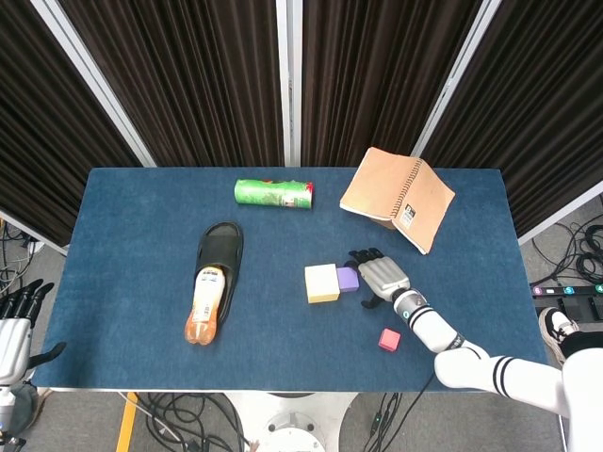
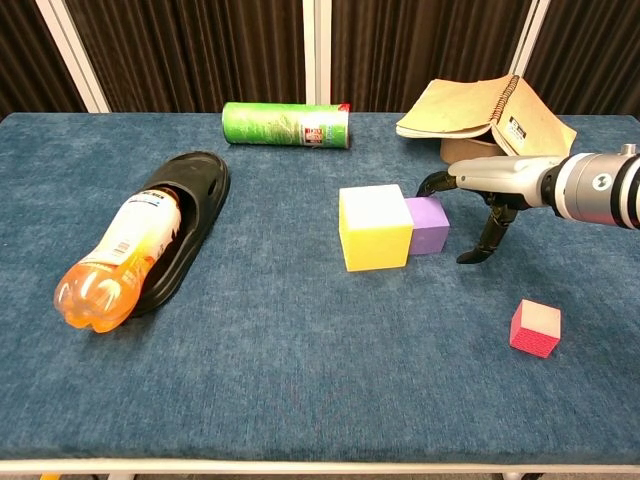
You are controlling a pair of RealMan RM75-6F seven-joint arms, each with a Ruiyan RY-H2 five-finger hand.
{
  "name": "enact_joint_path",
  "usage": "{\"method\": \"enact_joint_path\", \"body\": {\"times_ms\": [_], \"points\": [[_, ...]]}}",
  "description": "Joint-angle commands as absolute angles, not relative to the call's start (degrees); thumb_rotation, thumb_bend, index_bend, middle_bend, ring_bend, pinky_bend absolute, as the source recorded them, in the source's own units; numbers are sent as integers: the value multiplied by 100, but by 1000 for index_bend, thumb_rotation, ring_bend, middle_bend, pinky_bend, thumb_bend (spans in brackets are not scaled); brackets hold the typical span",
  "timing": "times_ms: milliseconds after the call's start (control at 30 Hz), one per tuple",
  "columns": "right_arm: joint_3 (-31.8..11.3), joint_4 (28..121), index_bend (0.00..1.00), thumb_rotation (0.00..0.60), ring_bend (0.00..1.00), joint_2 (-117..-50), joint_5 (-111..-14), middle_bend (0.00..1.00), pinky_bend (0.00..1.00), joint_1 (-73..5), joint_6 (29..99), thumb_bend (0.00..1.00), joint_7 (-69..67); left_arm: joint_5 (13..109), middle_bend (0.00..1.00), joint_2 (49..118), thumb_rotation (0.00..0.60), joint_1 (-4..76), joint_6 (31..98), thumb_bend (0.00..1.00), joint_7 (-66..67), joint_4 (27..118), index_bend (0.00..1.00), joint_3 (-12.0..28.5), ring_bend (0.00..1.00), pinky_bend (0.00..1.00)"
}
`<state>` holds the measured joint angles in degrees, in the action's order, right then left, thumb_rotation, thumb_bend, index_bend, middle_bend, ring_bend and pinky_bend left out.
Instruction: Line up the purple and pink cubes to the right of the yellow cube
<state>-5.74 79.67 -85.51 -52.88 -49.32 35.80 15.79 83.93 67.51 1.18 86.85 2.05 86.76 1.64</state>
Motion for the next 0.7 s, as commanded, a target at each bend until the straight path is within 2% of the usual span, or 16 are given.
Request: {"method": "enact_joint_path", "body": {"times_ms": [33, 700], "points": [[-547, 8030, 194, 600, 0, -8522, -5256, 33, 0, -4944, 3598, 131, 1568, 8396, 200, 6758, 600, 121, 8675, 0, 190, 8659, 169, 162, 146, 166], [-340, 8256, 194, 600, 0, -8463, -4941, 33, 0, -5035, 3655, 130, 1602, 8401, 200, 6804, 600, 105, 8653, 0, 121, 8569, 169, 151, 146, 166]]}}
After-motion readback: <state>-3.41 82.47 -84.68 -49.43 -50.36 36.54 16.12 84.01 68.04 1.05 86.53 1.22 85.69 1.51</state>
